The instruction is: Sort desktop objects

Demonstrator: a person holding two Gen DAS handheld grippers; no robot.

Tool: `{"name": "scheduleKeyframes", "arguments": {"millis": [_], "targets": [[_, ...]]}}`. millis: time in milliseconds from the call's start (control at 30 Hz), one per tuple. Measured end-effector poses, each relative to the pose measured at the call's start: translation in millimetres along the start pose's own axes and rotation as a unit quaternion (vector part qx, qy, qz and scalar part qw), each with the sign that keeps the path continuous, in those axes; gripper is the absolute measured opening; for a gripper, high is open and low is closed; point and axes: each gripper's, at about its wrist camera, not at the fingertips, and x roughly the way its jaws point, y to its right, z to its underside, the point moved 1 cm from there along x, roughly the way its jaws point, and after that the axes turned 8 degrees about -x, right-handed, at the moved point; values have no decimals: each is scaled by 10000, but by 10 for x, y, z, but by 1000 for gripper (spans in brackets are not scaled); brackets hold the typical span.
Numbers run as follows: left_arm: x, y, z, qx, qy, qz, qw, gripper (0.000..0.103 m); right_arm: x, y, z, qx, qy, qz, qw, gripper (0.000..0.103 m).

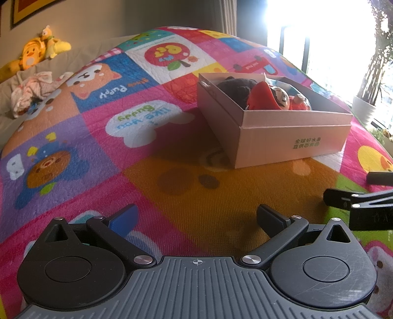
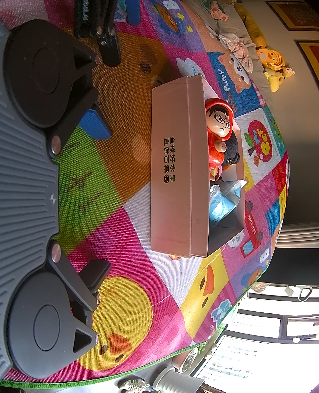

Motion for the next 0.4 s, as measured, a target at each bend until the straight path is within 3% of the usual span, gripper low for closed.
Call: {"name": "scheduleKeyframes", "arguments": {"millis": [133, 400], "targets": [[3, -4, -43, -28, -211, 12, 9998, 103, 1, -1, 2, -1, 1, 1, 10000, 103], [-15, 13, -29, -72, -199, -35, 9998, 103, 5, -5, 1, -4, 1, 5, 10000, 103]]}}
